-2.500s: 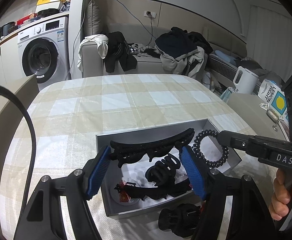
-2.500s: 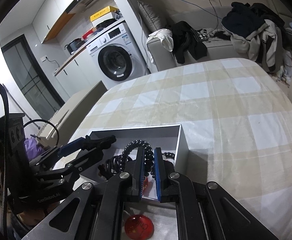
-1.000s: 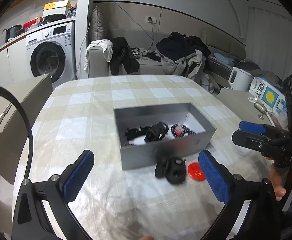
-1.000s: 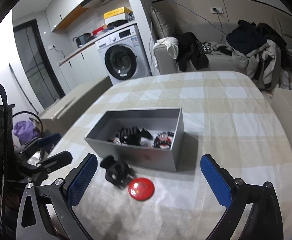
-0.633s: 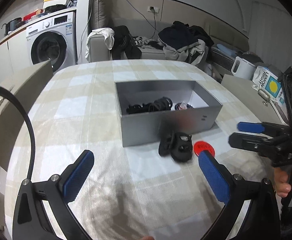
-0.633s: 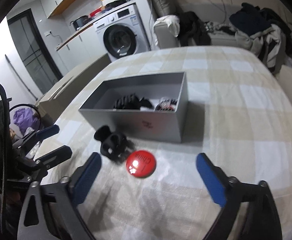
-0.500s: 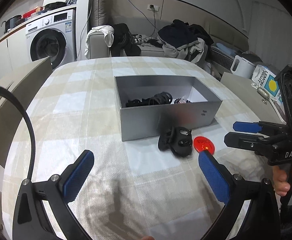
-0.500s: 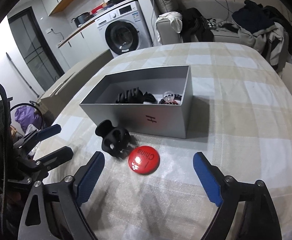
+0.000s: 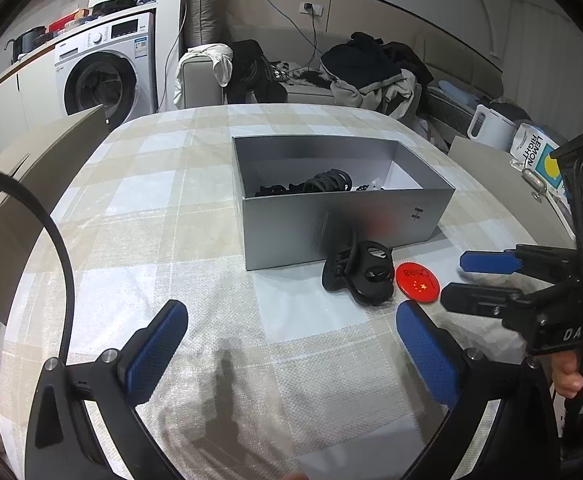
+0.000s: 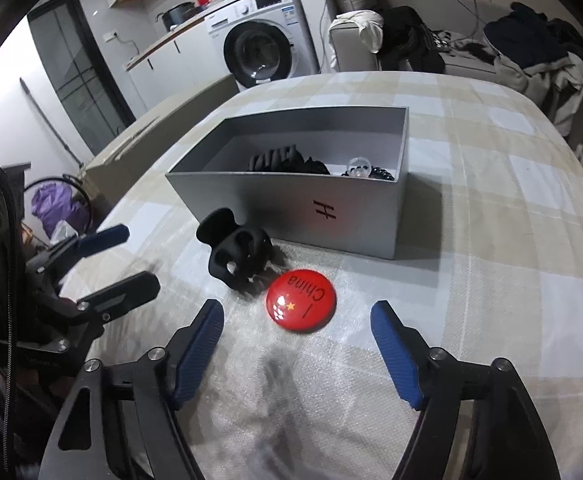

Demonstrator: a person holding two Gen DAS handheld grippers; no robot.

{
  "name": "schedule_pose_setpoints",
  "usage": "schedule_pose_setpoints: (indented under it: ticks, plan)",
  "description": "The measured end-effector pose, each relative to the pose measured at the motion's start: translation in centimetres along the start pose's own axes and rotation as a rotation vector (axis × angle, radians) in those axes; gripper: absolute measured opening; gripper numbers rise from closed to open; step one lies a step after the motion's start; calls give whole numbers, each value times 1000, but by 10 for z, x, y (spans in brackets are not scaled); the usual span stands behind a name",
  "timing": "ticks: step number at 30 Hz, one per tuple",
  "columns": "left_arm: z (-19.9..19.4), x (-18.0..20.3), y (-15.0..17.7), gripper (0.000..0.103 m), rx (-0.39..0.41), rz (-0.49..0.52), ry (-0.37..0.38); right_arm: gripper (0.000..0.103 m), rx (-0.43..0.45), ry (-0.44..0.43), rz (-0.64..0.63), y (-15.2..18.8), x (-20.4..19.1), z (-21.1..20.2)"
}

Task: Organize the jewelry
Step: 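Grasp the red China badge with the right gripper, then grasp the black claw clip with the left gripper while the right gripper holds the badge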

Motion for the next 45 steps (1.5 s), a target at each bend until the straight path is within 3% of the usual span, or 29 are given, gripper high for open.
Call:
schedule_pose_setpoints:
  ticks: [2, 7, 16, 25, 28, 34, 42, 45]
  plan:
    - [0, -1, -1, 101, 3, 4, -3, 67, -8, -7, -11, 0, -1, 2]
    - [-2, -5, -2, 101, 1, -2, -10, 66, -30, 12, -27, 2, 3, 8]
    - [-2, -13, -4, 101, -3, -22, -21, 50, -60, 45, -116, 1, -5, 21]
    - [-2, -19, -3, 101, -9, -29, -33, 49, -64, 80, -211, 2, -16, 30]
    - [0, -20, -3, 101, -11, -27, -40, 41, -53, 98, -232, 2, -17, 32]
    - [-2, -22, -7, 101, -1, -30, -34, 41, -51, 44, -184, -1, -13, 27]
    - [7, -5, -9, 101, -6, 0, 19, 41, 36, -68, -3, -6, 3, -5]
    - [16, 11, -11, 85, -31, 46, 74, 41, 49, -70, 33, -6, 10, -13]
Point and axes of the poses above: each gripper's, at about its wrist camera, not at the fingertips, and z roughly the way its jaws point, x to its right, y to its underside, the point moved 6 cm from there along z, roughly the way its jaws point, and after that the axes turned 8 degrees about x, right-handed, at the moved point
